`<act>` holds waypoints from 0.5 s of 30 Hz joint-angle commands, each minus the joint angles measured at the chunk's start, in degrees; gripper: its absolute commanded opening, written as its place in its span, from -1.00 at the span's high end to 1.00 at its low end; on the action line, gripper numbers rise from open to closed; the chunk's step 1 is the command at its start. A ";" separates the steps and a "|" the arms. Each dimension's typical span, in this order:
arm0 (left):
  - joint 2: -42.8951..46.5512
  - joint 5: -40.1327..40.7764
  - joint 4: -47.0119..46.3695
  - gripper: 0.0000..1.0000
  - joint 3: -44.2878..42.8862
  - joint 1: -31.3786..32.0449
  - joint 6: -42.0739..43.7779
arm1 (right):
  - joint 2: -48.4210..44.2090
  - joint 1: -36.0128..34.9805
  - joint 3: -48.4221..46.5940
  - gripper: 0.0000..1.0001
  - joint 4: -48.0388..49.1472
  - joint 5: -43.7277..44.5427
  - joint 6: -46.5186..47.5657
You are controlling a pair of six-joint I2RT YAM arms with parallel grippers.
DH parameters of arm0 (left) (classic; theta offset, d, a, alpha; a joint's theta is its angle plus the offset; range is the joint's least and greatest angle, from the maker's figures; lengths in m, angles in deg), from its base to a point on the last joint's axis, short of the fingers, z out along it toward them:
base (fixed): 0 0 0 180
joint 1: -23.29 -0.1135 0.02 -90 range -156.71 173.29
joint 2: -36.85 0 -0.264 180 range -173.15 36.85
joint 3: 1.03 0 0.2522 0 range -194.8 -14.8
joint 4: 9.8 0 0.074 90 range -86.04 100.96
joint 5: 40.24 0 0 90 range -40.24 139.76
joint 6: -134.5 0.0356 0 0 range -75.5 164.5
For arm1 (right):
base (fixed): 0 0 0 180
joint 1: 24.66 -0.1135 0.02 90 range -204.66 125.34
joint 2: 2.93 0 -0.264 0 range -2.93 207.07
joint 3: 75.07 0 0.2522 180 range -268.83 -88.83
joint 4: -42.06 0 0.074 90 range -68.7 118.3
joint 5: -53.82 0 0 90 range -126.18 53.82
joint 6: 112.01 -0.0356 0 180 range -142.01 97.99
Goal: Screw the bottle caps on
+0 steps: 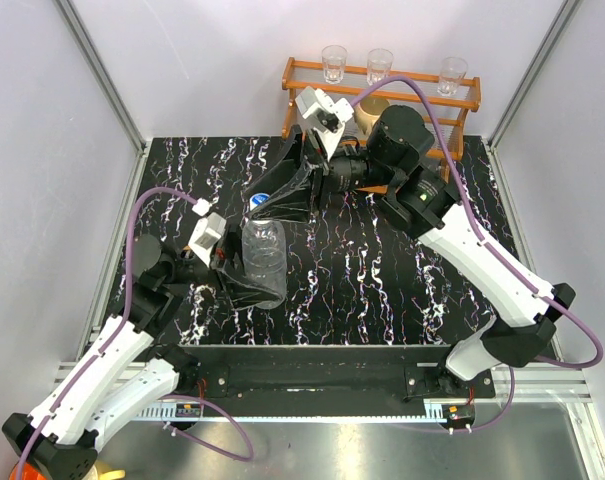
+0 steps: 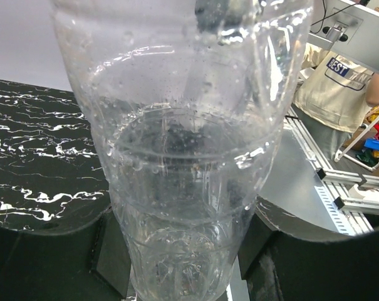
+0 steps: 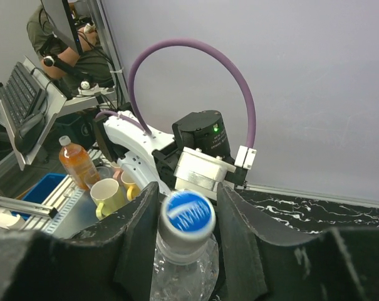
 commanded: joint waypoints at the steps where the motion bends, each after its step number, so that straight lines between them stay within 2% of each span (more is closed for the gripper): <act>1: 1.03 -0.21 -1.27 -0.02 0.40 -0.07 2.89 | 0.56 -0.21 -3.19 0.09 1.25 0.01 -4.23; 15: 1.38 1.19 -1.09 -0.01 -0.04 -0.51 3.06 | -0.49 -0.21 -1.09 0.24 0.19 -0.34 -5.12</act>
